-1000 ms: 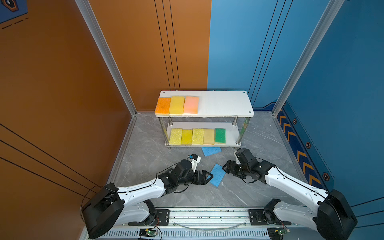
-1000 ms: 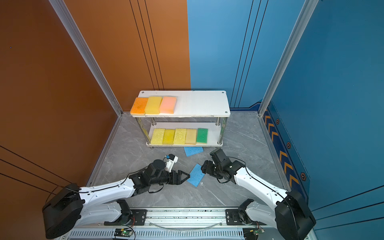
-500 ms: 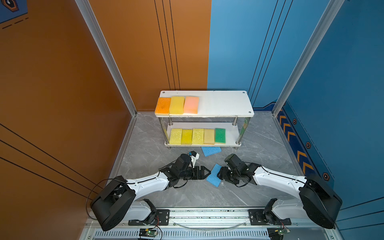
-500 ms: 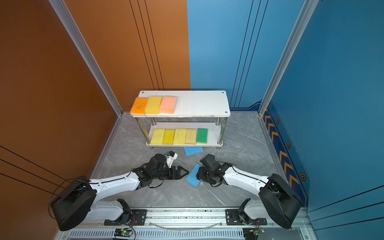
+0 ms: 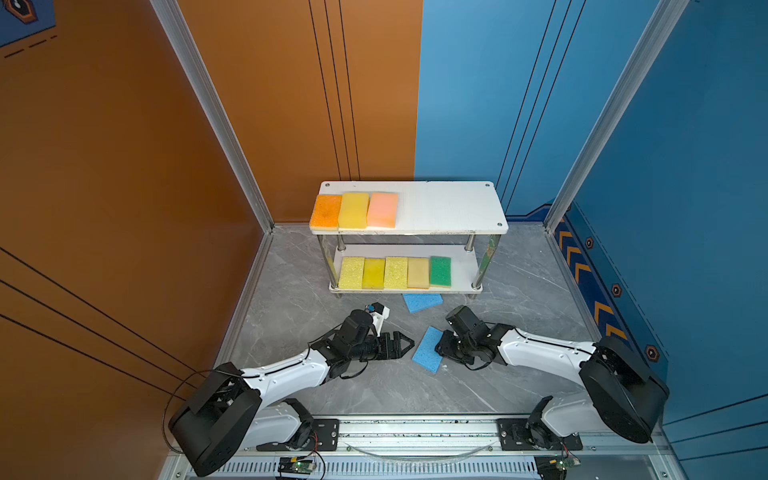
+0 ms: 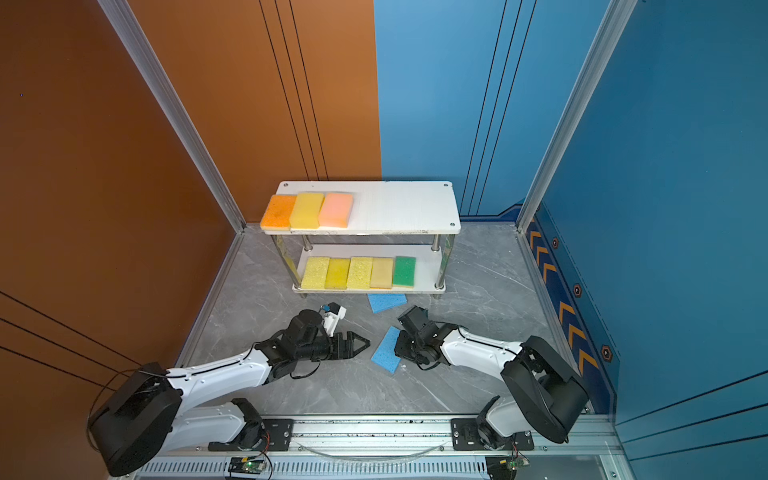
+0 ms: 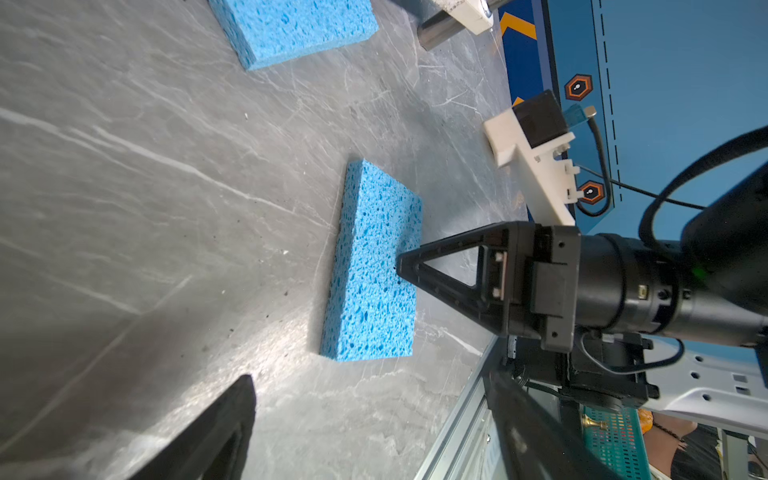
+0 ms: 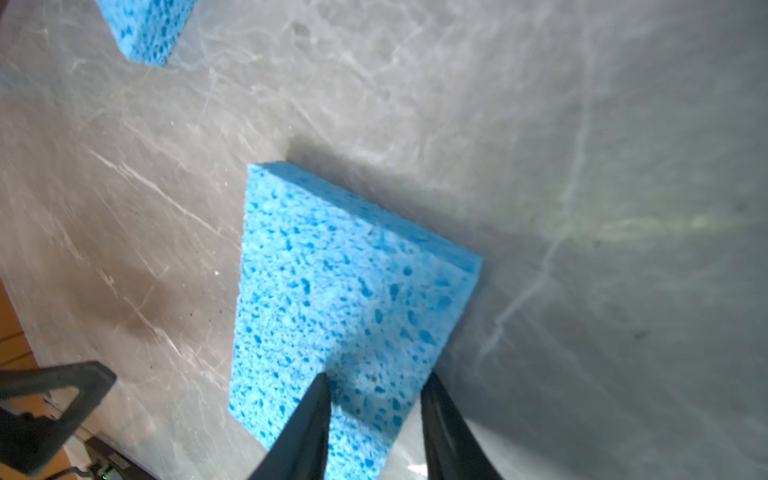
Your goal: Place and organize the cleaning sponges onto the shelf
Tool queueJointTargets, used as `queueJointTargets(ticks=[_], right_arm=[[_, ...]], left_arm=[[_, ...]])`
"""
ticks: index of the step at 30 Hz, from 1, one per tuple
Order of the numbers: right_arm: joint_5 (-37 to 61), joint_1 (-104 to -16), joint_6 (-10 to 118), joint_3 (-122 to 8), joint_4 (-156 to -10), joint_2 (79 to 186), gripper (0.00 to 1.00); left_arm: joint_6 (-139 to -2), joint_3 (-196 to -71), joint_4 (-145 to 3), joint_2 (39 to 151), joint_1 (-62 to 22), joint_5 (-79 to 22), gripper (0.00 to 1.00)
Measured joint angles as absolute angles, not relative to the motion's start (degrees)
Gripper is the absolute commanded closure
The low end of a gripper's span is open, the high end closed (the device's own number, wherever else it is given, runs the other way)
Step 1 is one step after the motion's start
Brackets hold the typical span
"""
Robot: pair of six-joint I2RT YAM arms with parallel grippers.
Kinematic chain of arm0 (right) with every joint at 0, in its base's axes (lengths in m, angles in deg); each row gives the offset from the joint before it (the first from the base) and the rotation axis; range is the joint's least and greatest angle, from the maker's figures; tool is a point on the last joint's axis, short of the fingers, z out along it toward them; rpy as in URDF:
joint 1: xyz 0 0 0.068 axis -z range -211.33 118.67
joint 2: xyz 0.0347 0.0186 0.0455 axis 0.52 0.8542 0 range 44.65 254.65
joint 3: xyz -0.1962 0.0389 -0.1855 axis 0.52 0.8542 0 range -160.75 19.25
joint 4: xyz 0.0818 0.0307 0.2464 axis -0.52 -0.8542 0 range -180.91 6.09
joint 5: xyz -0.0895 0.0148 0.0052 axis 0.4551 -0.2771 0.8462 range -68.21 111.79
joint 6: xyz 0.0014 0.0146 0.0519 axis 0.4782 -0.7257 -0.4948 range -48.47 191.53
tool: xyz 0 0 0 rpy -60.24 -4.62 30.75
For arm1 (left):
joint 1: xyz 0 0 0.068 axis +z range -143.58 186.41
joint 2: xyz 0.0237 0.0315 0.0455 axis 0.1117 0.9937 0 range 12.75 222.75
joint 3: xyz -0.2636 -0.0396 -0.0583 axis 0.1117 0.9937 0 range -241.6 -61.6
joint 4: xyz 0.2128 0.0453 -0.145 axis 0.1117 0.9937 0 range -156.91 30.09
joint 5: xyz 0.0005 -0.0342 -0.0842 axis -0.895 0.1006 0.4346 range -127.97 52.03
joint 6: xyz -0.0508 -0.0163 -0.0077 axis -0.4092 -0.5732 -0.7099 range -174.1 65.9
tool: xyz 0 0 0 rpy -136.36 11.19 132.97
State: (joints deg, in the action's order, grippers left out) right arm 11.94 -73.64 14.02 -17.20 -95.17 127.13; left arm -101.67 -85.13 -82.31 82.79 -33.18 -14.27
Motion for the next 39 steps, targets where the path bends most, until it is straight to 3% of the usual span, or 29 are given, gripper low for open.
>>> queueJointTargets(ticks=[6, 19, 27, 31, 33, 37, 39], right_arm=[[12.01, -73.31, 14.76, -17.57, -95.04, 127.54, 0.99], [5.52, -68.39, 26.43, -27.43, -101.75, 120.31, 1.0], [-1.5, -71.1, 33.21, -33.02, -105.47, 120.11, 1.0], [-3.31, -73.51, 34.8, -34.14, -106.28, 120.11, 0.99], [-3.99, -74.23, 35.44, -34.6, -106.5, 120.11, 0.99], [-4.82, -74.47, 35.79, -34.82, -106.52, 120.13, 0.96], [-5.06, -74.47, 35.74, -34.82, -106.56, 120.13, 0.86]], left_arm=[[-102.15, -84.23, -82.29, 80.49, -32.17, -13.64, 0.11], [-103.31, -84.1, -83.82, 77.28, -26.27, -3.15, 0.09], [-106.31, -84.1, -89.0, 77.02, -25.84, 0.26, 0.12], [-108.27, -84.1, -91.45, 77.02, -25.84, 0.64, 0.28], [-108.88, -84.1, -92.63, 77.02, -25.84, 0.72, 0.42], [-109.96, -84.08, -94.53, 77.04, -25.84, 1.05, 0.81], [-110.22, -84.08, -95.19, 77.04, -25.84, 1.14, 0.97]])
